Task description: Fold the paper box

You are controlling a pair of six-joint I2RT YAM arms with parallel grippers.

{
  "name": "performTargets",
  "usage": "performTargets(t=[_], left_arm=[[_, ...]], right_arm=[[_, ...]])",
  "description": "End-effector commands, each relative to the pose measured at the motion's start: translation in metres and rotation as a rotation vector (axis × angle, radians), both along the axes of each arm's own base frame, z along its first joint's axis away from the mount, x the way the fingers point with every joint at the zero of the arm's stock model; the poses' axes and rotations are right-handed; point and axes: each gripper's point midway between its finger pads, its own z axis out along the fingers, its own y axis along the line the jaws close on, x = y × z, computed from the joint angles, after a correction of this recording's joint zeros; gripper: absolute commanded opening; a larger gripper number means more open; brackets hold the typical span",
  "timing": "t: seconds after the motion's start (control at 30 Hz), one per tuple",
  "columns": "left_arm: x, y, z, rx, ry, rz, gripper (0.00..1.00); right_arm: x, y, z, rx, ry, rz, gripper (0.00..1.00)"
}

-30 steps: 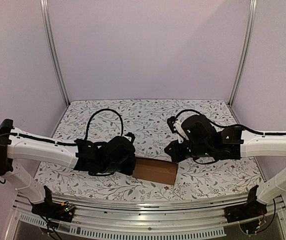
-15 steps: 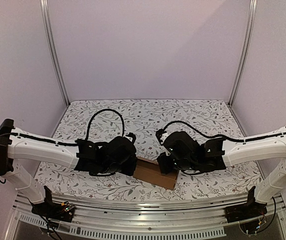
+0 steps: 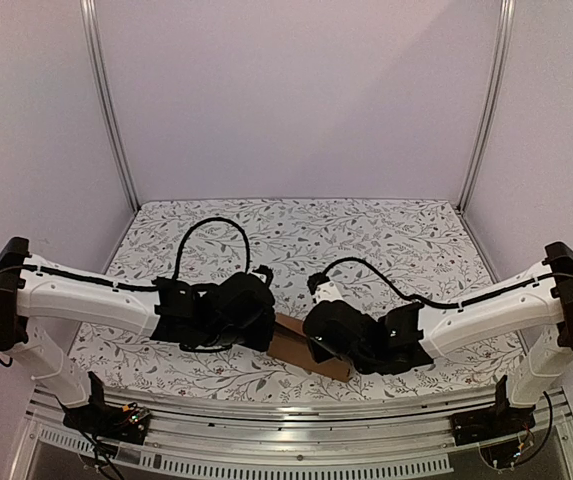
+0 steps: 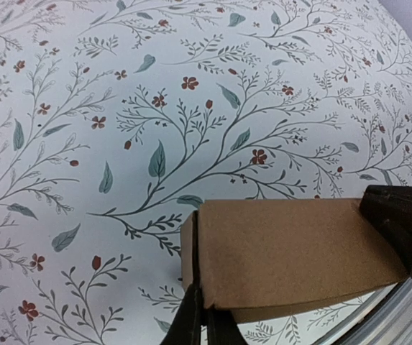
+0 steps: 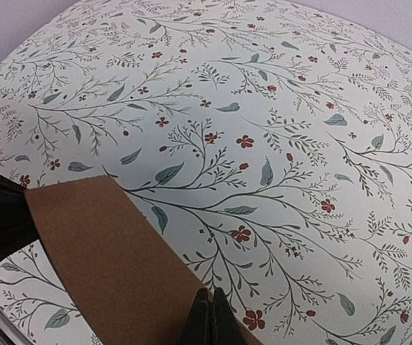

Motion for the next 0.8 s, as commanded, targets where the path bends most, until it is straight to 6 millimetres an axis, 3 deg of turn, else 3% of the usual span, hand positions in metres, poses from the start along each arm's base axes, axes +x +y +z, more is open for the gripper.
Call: performTargets(t=[0.0,0.13,0.33,0.77], left_arm=[[-0.031,0.023,-0.043,0.162,0.132,-0.051,0.09],[-0.03,0.027,-0.039,0.174,0.115,-0.05,0.22],[-0.037,0.033,-0.034,0.164,0.122,-0.089,0.33],[-0.072,0.027,-0.014,-0.003,0.178,-0.286,0.37]], right_arm=[[-0.009,-0.02,-0.047,-0.138,0.04,-0.02,0.0],[-0.01,-0.021,-0.054,-0.139,0.05,-0.025,0.0],[-0.011,-0.023,-0.057,-0.145,0.051,-0.027,0.0],[-0.012,-0.019,-0.067,-0.129,0.067,-0.023,0.0]])
